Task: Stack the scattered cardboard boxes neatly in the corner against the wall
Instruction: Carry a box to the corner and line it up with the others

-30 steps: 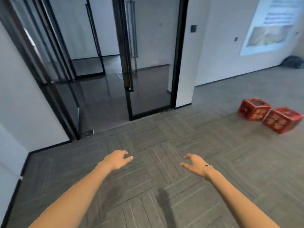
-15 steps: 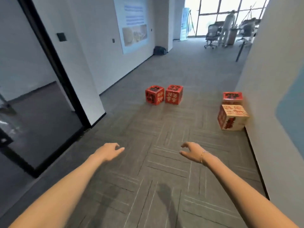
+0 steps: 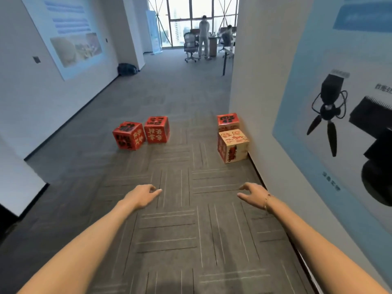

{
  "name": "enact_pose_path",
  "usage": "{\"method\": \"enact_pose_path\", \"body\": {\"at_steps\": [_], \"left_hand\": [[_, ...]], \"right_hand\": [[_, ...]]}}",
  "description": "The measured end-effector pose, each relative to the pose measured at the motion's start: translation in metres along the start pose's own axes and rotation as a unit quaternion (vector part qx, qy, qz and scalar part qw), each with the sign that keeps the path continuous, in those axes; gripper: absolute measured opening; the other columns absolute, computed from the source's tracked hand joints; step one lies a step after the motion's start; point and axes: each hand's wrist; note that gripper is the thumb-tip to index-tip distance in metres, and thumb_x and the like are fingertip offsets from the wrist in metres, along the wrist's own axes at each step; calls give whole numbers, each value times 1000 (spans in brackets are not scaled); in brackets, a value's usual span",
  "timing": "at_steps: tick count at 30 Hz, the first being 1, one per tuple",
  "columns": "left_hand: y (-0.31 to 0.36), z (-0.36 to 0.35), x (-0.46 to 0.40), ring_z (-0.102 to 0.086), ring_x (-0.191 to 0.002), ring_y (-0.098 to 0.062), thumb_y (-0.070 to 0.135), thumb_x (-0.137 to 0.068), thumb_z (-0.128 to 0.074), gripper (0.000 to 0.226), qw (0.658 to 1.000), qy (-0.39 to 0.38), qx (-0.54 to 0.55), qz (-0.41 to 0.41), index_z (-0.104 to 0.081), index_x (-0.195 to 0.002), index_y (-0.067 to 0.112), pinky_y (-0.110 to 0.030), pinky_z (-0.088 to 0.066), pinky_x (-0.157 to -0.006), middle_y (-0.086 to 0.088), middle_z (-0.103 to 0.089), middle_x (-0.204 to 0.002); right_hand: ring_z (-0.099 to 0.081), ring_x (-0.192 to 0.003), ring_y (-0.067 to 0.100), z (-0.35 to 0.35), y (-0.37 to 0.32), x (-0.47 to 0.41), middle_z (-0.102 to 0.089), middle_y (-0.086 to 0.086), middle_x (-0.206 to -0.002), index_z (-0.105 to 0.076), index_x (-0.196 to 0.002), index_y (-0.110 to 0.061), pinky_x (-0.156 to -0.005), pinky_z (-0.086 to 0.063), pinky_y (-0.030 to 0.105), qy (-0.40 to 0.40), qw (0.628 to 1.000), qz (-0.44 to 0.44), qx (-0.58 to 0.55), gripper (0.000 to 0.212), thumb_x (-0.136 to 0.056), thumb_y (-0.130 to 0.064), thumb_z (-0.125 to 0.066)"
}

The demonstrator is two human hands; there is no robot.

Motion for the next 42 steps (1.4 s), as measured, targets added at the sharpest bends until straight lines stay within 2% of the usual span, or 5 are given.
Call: {"method": "enact_pose_path", "body": {"at_steps": [8, 19, 29, 36, 42], "left_hand": [[110, 24, -141, -54, -119, -22, 56, -93, -42, 53, 999, 5, 22, -26, -57, -127, 17, -33, -44, -100, -7, -58, -131], [207, 46, -334, -51, -124, -25, 54, -94, -41, 58, 998, -34, 9, -48, -49, -136, 15, -34, -42, -101, -11, -52, -137], [324, 80, -545, -51, -124, -26, 54, -95, -40, 60, 995, -57, 3, -85, -47, -138, 12, -36, -42, -103, -11, -51, -138], [386, 95, -646, -51, -124, -26, 54, -94, -39, 62, 993, -62, -5, -99, -47, -138, 11, -37, -42, -103, -12, -52, -138], [428, 86, -730, -53, -121, -25, 53, -95, -40, 59, 995, -65, 18, -71, -48, -136, 12, -37, -44, -100, -11, -53, -136]], "right_hand": [[-48, -125, 20, 93, 48, -113, -51, 7, -136, -50, -130, -12, -106, -38, 31, 10, 999, -33, 6, 49, -90, -40, -54], [-43, -131, 21, 174, 100, -269, -44, 8, -143, -41, -137, -9, -106, -34, 30, 35, 996, -77, -2, 52, -95, -38, -49], [-44, -129, 21, 257, 156, -426, -45, 9, -142, -43, -136, -12, -104, -38, 33, 52, 988, -143, -29, 51, -94, -41, -48], [-47, -126, 23, 312, 189, -524, -47, 9, -139, -43, -135, -13, -101, -42, 35, 54, 984, -164, -54, 51, -92, -41, -50], [-46, -127, 23, 356, 225, -623, -44, 7, -140, -42, -135, -14, -99, -45, 38, 32, 987, -148, -56, 51, -92, -41, -51]]}}
Point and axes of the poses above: each hand's wrist, its own x-axis away from the middle knuckle, its own z-axis out of the back of the hand, y = z × x
